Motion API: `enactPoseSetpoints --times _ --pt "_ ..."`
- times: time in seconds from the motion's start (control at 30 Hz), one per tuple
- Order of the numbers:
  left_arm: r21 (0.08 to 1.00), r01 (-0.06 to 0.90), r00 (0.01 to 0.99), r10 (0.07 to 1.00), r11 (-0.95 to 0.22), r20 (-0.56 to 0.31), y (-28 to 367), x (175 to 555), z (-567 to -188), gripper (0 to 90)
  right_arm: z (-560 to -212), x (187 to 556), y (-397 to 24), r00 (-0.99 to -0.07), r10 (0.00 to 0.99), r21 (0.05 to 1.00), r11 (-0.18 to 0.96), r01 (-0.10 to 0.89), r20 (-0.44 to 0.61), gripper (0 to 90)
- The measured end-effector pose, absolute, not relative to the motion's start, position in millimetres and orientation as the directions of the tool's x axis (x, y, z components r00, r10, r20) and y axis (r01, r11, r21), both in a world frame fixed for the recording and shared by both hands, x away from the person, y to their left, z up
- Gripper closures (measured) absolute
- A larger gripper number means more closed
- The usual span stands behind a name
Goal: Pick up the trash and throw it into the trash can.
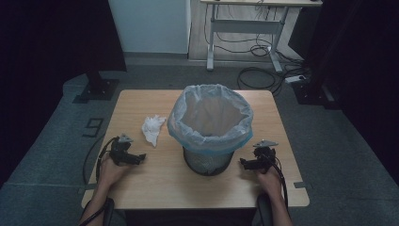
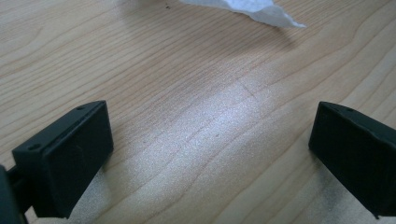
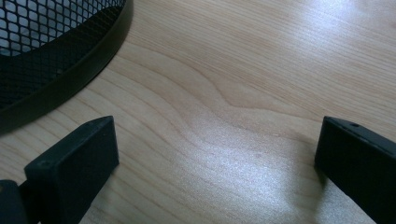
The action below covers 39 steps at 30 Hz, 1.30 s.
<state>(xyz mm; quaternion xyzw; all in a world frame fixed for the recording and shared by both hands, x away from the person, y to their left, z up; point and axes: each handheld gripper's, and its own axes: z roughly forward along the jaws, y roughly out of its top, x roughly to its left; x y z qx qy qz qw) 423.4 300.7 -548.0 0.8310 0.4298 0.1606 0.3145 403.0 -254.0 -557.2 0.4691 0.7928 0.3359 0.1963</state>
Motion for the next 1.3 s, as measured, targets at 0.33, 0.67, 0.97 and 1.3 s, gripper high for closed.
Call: enactPoseSetpoints --times 0.33,0.67,0.97,1.3 --pt "0.653 0.621 0.575 0.818 -0.434 -0.003 299 425 -547 0.0 -557 402 -253 -0.477 0.879 0.717 0.33 0.614 0.003 0.0" --pt "0.656 0.615 0.586 0.811 -0.438 -0.007 291 434 -537 0.0 -557 402 -253 -0.477 0.879 0.717 0.33 0.614 0.004 0.0" --pt "0.664 0.607 0.595 0.804 -0.435 -0.017 277 453 -524 0.0 -557 402 -253 -0.477 0.879 0.717 0.33 0.614 0.004 0.0" --pt "0.673 0.599 0.598 0.802 -0.434 -0.015 265 482 -514 0.0 -557 402 -253 -0.477 0.879 0.717 0.33 0.614 0.004 0.0"
